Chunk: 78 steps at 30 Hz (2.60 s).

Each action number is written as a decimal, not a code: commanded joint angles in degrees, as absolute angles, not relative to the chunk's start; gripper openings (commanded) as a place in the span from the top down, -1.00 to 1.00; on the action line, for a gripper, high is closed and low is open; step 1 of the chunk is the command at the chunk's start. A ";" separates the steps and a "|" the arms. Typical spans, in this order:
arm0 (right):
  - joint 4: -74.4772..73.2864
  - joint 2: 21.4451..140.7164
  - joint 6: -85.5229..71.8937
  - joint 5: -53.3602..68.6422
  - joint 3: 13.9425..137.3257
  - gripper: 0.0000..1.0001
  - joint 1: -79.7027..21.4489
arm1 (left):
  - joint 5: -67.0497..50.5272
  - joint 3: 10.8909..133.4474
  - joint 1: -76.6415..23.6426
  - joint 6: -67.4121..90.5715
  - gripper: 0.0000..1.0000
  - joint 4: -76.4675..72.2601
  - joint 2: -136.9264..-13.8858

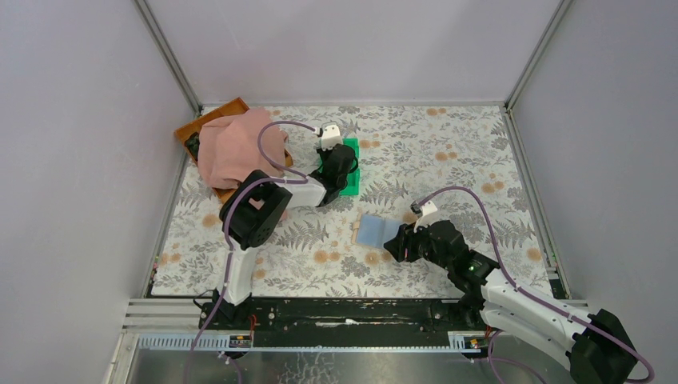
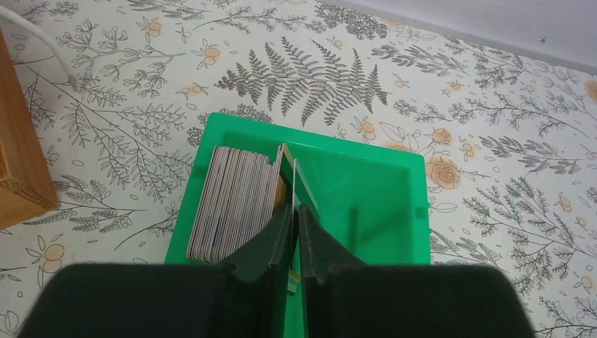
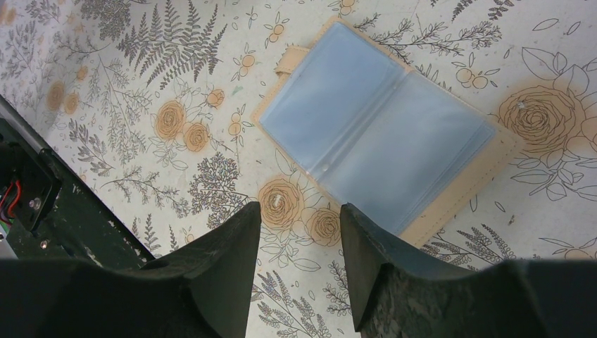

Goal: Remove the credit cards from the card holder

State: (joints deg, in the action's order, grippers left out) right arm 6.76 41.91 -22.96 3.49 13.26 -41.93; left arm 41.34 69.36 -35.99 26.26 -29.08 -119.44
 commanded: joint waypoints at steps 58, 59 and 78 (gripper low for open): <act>9.67 42.81 -22.80 2.42 13.79 -0.05 -41.74 | 42.97 60.58 -34.59 20.37 0.48 -28.78 -104.17; 9.72 42.92 -22.77 2.39 13.70 -0.05 -41.75 | 42.80 59.55 -35.16 20.62 0.48 -29.27 -103.15; 1.38 34.77 -27.58 -20.05 12.85 -0.29 -41.67 | 12.71 32.75 -45.84 27.81 -1.00 -22.40 -69.48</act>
State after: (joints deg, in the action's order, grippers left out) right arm 3.68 36.62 -25.34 -9.02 12.93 -41.93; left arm 20.80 35.86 -46.06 27.70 -25.93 -75.68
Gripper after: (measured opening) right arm 0.776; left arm 0.998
